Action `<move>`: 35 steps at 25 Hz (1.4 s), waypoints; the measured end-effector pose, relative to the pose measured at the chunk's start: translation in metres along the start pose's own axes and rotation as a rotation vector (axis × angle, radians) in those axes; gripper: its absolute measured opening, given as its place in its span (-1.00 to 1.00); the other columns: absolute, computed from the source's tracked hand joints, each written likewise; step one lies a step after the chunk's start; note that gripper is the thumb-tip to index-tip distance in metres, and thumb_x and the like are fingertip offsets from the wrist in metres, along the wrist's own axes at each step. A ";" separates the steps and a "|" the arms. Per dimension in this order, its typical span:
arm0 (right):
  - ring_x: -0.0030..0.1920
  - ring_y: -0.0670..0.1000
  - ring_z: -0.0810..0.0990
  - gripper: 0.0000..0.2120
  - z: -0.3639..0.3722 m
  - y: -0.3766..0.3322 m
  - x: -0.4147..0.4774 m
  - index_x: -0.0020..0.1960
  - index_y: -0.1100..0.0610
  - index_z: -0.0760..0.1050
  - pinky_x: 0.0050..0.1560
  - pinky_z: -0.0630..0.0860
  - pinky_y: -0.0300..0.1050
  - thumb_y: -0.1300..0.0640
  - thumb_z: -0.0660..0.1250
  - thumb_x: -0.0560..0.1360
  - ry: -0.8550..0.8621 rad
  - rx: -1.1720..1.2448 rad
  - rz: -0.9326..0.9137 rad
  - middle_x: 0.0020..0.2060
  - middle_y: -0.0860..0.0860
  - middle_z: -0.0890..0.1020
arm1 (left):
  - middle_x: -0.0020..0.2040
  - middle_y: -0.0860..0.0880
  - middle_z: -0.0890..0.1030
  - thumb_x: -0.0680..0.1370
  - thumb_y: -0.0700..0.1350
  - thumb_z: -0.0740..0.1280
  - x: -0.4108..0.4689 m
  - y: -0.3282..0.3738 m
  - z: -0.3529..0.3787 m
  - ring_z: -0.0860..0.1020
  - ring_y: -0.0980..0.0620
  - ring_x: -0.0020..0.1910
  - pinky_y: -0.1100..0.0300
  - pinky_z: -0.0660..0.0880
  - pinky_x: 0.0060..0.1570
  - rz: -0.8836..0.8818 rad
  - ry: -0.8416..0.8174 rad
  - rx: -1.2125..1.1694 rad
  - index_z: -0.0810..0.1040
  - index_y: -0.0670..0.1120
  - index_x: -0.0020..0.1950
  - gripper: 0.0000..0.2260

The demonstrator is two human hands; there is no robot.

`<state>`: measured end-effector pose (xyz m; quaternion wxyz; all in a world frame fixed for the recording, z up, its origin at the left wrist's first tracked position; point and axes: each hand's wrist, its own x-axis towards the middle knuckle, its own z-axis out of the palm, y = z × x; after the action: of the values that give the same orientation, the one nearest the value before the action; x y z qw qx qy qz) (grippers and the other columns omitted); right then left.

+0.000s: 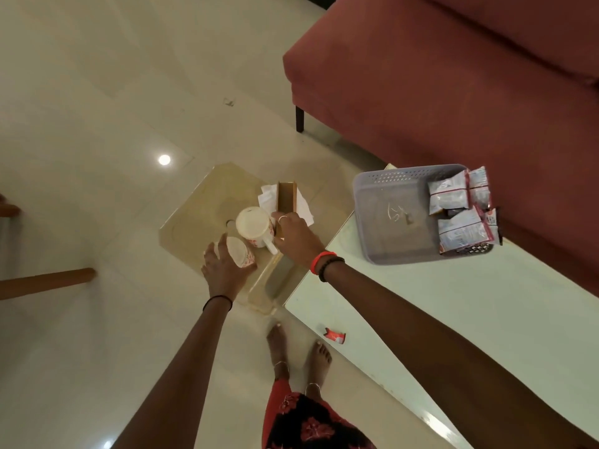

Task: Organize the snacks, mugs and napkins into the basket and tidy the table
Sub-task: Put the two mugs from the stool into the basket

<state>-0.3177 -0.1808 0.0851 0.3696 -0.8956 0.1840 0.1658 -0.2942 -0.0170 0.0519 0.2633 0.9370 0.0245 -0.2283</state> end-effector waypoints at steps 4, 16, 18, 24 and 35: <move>0.23 0.25 0.44 -0.34 0.010 -0.011 0.033 0.47 0.12 0.18 0.23 0.46 0.08 0.20 0.35 0.43 -0.081 -0.010 0.002 0.25 0.23 0.37 | 0.46 -0.25 0.15 0.28 -0.01 0.54 0.023 -0.007 -0.002 0.23 -0.26 0.43 -0.21 0.19 0.39 -0.070 -0.104 -0.023 0.06 0.01 0.49 -0.08; 0.25 0.16 0.38 -0.13 0.018 -0.027 0.077 0.49 -0.06 0.10 0.14 0.44 0.01 0.02 0.49 0.31 -0.159 -0.447 -0.038 0.24 0.15 0.42 | 0.25 -0.22 0.33 0.28 -0.09 0.53 0.035 0.001 -0.012 0.51 -0.32 0.10 -0.07 0.50 0.04 -0.092 -0.159 -0.071 0.21 -0.13 0.32 -0.27; 0.25 0.17 0.38 -0.16 0.020 -0.031 0.078 0.49 -0.04 0.12 0.10 0.46 0.01 0.05 0.48 0.33 -0.161 -0.472 -0.061 0.25 0.15 0.42 | 0.23 -0.22 0.35 0.28 -0.08 0.53 0.034 0.003 -0.012 0.52 -0.32 0.08 -0.06 0.51 0.00 -0.087 -0.140 -0.065 0.22 -0.14 0.31 -0.28; 0.23 0.20 0.38 -0.23 0.022 -0.035 0.071 0.47 0.02 0.16 -0.03 0.52 0.02 0.12 0.43 0.35 -0.158 -0.402 -0.062 0.23 0.16 0.40 | 0.18 -0.20 0.39 0.30 -0.01 0.51 0.032 0.004 -0.019 0.54 -0.29 0.04 -0.02 0.51 -0.08 -0.079 -0.117 -0.061 0.24 -0.11 0.28 -0.32; 0.24 0.20 0.36 -0.11 0.004 -0.051 0.008 0.47 0.05 0.15 0.12 0.52 0.04 0.08 0.49 0.24 0.030 -0.116 0.063 0.29 0.16 0.36 | 0.20 -0.19 0.42 0.25 -0.01 0.55 0.017 0.011 -0.064 0.54 -0.30 0.06 -0.11 0.56 -0.16 0.076 -0.038 0.059 0.22 -0.13 0.30 -0.24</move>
<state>-0.2881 -0.1464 0.1095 0.3090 -0.9116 0.2076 0.1744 -0.2505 0.0047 0.0985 0.2446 0.9401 -0.0230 -0.2365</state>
